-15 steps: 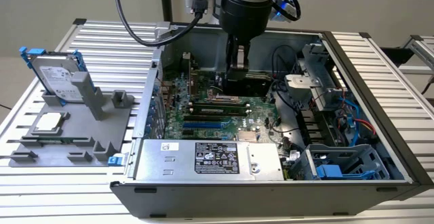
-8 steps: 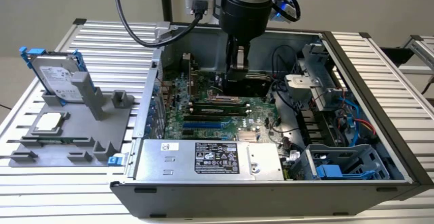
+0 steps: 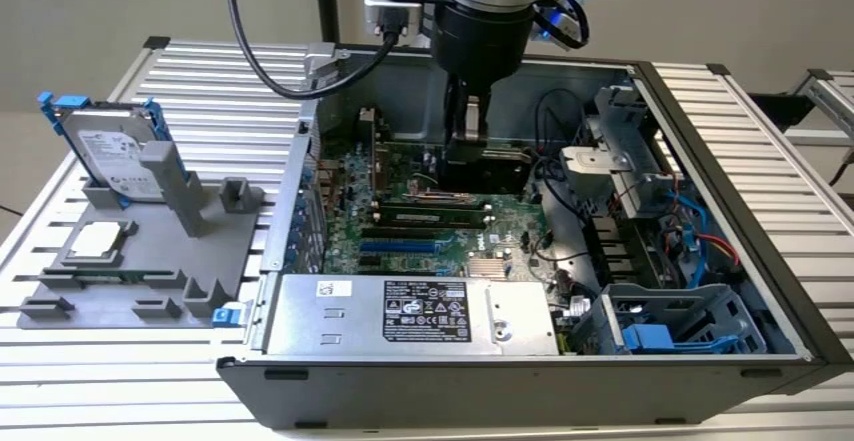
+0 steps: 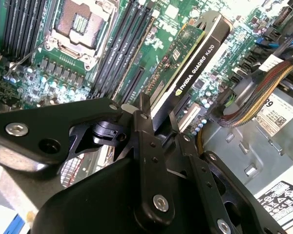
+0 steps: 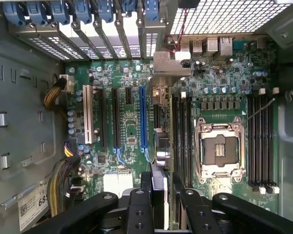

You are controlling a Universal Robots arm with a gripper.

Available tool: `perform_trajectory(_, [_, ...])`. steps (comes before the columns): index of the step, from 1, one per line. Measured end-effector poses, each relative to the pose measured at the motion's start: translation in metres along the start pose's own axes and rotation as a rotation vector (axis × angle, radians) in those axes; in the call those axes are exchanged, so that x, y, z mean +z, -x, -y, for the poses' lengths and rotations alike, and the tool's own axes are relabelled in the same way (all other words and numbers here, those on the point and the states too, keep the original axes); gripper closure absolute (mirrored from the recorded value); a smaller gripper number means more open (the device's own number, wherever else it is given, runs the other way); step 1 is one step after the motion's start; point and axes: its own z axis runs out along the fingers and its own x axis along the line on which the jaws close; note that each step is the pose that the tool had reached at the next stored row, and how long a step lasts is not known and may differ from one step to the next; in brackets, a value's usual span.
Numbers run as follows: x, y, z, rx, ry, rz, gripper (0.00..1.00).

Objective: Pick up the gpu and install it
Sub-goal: 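Insert the gpu into the slot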

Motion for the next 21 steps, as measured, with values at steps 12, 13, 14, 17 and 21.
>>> perform_trajectory(12, [0.0006,0.0,0.0,0.0,0.0003,0.0042,1.0])
perform_trajectory(13, [0.0005,0.0,0.0,0.0,0.0003,0.0045,1.0])
perform_trajectory(14, [0.0006,0.0,0.0,0.0,0.0003,0.0048,1.0])
perform_trajectory(17, [0.0015,0.0,0.0,0.0,0.0002,0.005,1.0])
perform_trajectory(21, [0.0047,0.0,0.0001,0.0,0.0002,0.0039,1.0])
